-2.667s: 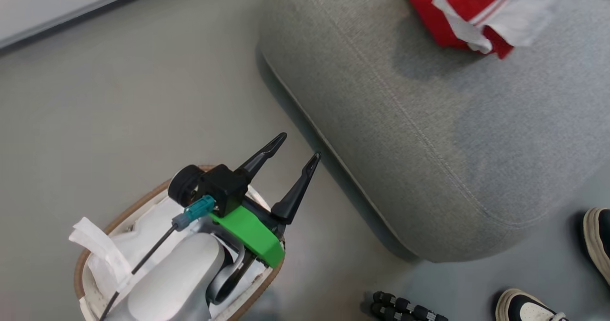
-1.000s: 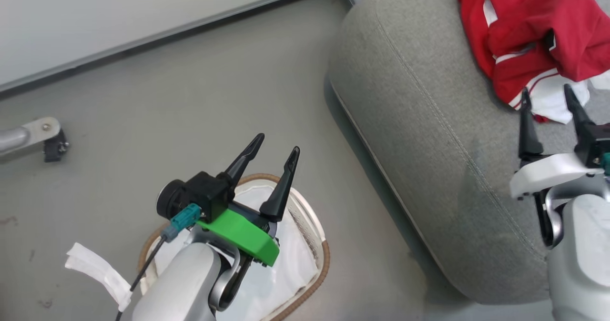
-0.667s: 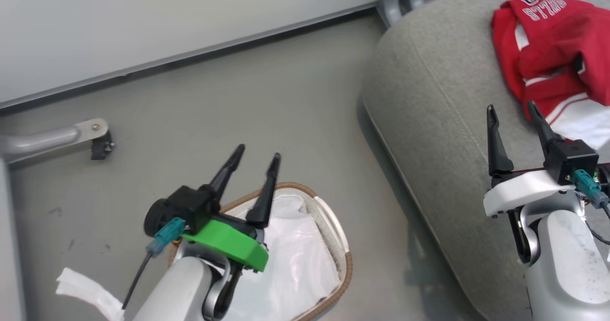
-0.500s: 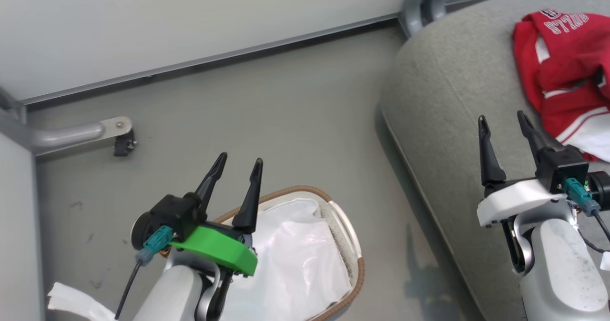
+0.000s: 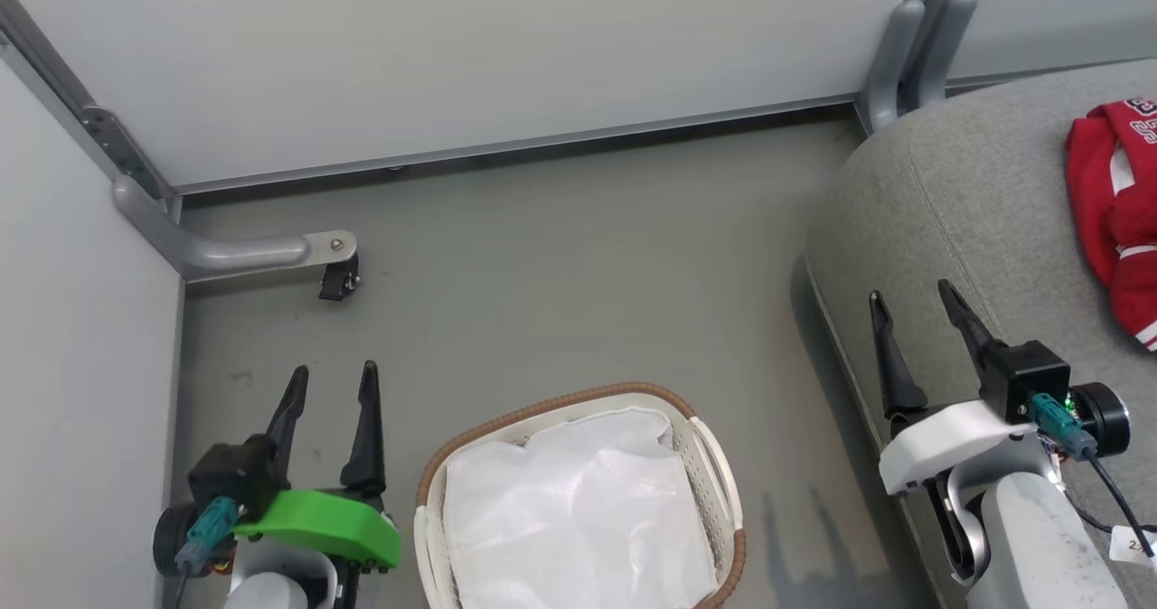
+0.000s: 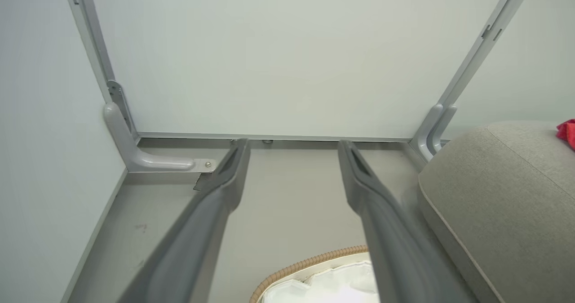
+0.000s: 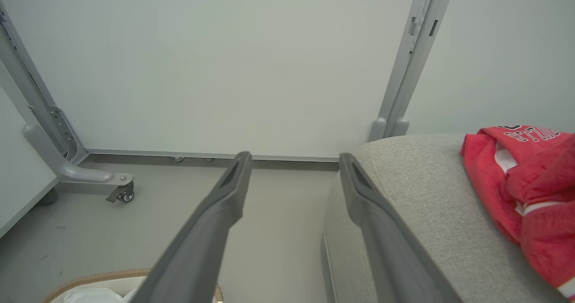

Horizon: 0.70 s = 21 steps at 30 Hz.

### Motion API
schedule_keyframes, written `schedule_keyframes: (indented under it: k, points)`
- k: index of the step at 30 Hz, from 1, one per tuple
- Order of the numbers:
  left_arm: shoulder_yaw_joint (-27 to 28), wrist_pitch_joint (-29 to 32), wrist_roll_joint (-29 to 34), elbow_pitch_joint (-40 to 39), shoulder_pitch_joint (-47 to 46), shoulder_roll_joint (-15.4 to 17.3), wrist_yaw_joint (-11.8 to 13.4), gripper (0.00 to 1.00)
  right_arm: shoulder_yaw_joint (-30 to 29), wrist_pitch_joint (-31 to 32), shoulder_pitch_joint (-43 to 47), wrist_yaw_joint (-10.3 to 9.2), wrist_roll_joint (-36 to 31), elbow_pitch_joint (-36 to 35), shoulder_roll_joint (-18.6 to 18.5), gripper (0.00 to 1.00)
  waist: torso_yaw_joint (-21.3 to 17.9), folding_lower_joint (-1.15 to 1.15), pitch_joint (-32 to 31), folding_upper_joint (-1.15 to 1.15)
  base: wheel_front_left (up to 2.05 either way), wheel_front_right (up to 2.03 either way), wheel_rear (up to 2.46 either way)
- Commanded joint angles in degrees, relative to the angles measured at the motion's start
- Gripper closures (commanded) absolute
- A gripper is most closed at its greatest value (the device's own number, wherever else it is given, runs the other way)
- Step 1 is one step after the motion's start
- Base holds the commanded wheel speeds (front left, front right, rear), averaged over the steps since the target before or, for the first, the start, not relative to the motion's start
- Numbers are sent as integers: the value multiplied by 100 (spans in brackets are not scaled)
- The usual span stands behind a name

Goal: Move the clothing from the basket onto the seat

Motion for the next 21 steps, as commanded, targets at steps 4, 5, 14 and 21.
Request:
schedule_keyframes:
  k: [4,5,14,21]
  points:
    - [320,4,222,-79,322,-66,-19,0,91,-1,251,-8,135,47,-19,0,211,0,-268,0,0,0,0]
    - [388,4,270,-104,379,-69,-19,0,105,-1,297,-8,153,61,-17,0,237,0,-300,0,0,0,0]
    - [869,4,279,-162,797,-113,-19,0,129,-1,612,-8,266,130,-19,0,355,0,-431,0,0,0,0]
    - [868,0,78,-135,775,-120,0,100,152,0,577,0,278,144,3,100,398,0,-409,0,0,0,0]
